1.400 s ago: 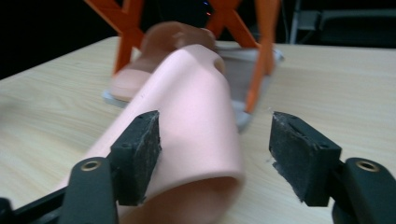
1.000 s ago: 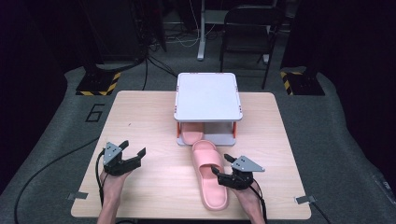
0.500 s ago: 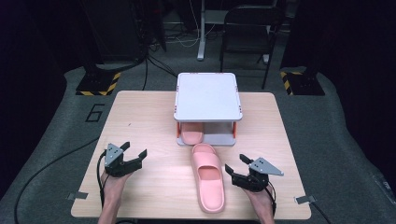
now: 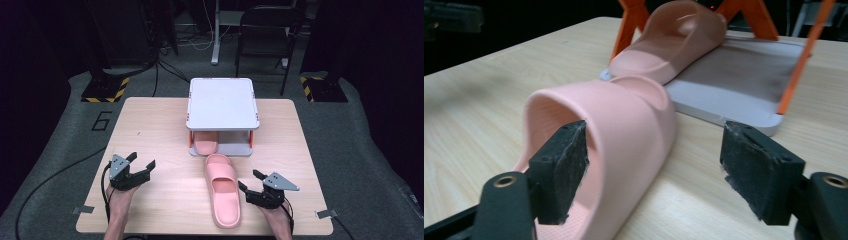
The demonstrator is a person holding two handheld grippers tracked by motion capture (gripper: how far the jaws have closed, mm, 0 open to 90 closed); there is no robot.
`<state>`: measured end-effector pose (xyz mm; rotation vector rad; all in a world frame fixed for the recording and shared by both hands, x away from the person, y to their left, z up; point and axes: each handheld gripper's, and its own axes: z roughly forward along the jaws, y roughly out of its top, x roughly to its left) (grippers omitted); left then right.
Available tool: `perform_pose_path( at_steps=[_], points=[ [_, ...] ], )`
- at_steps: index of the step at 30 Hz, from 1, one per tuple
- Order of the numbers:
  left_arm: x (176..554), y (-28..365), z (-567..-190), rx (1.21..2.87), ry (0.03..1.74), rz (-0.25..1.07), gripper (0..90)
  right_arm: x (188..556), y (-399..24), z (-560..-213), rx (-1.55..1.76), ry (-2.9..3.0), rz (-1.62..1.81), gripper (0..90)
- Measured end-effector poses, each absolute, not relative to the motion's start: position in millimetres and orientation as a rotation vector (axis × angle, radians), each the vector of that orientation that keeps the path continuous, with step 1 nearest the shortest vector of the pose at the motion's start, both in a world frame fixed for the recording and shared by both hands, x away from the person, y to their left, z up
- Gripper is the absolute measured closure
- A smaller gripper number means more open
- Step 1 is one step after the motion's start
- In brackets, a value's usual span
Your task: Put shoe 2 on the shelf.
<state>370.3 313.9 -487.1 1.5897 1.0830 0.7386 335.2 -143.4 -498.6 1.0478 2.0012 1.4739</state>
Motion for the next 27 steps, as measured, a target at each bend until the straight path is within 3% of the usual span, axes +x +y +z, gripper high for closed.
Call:
perform_pose_path(
  at_steps=[9,16,23,27],
  points=[
    [370,316,-486,1.591,1.085,0.733,18.7,341,-119,-512,1.002,2.121,1.368,33.7],
    [370,316,-487,1.589,1.085,0.736,18.7,354,-114,-523,1.062,2.181,1.314,63.6],
    [370,310,-485,1.6,1.046,0.71,22.7,351,-118,-519,1.063,2.138,1.262,80.0],
    [372,302,-477,1.591,1.004,0.67,24.7,348,-124,-517,1.067,2.143,1.266,83.6]
  ],
)
